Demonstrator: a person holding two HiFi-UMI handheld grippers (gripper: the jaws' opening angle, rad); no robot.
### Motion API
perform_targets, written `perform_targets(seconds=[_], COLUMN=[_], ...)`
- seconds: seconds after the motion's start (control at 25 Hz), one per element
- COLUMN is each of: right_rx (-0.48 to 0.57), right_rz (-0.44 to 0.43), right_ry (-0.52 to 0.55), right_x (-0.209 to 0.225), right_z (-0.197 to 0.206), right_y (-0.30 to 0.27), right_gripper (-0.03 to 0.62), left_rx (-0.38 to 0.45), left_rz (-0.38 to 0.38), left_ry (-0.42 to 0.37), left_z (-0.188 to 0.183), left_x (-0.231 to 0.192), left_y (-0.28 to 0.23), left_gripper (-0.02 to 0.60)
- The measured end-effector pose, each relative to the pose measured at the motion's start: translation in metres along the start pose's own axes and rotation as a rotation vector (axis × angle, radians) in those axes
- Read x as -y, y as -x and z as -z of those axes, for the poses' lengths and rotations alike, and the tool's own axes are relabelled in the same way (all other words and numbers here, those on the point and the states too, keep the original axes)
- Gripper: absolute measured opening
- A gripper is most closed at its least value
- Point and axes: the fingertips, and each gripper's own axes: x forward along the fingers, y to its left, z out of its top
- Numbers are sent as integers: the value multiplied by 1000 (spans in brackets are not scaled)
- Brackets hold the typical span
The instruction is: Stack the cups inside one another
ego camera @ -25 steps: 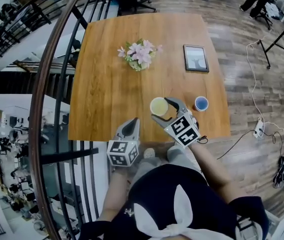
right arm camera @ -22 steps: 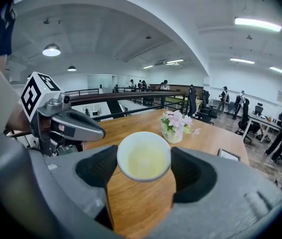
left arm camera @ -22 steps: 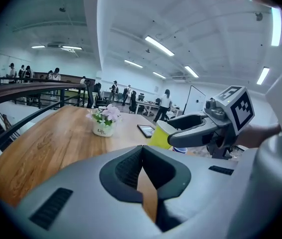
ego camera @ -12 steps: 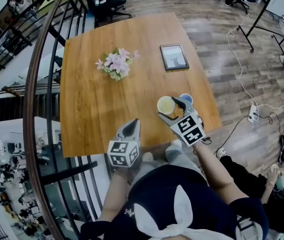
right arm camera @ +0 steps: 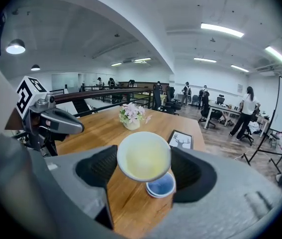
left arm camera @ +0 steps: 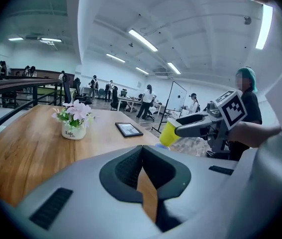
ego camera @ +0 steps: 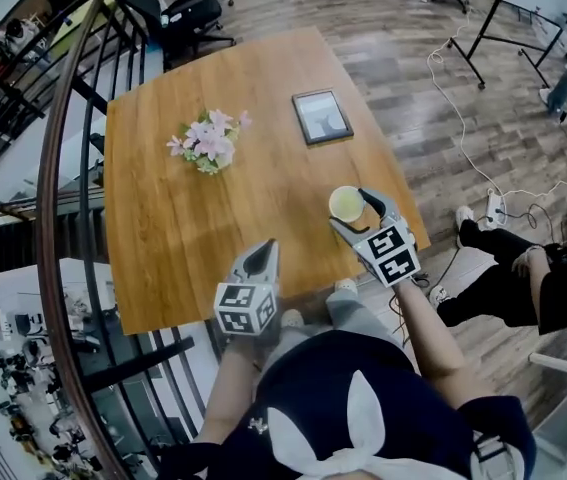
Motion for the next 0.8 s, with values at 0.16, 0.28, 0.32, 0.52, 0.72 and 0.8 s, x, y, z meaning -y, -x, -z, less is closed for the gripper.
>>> perform_targets(seconds=[0.16,0.28,0.32,0.52,0.72,0.8], right_rx=[-1,-5,-8,-22,-46,-61], right_rz=[35,54,58,67,72,65], right_ry=[-13,-23,-25,-29,-26,-23], right_x=[17,27,30,38,43,43], right_z=[4,8,10,16,27,32], right_y=[7,9,10,8,-2,-9], right_gripper=[336,336,336,336,336,336], left_rx=[-5,-7,-8,-7,-14,-17], left_rz=[13,14,13,8,-8,-17], left_ry=[-4,-6,-6,-3,3,4], left_z=[-1,-2,-2,-2,2,4], left_x=[6,9,10,12,9,7], left_y=[-6,-10,-10,-11,-8,-7], left_gripper=[17,17,17,17,17,17])
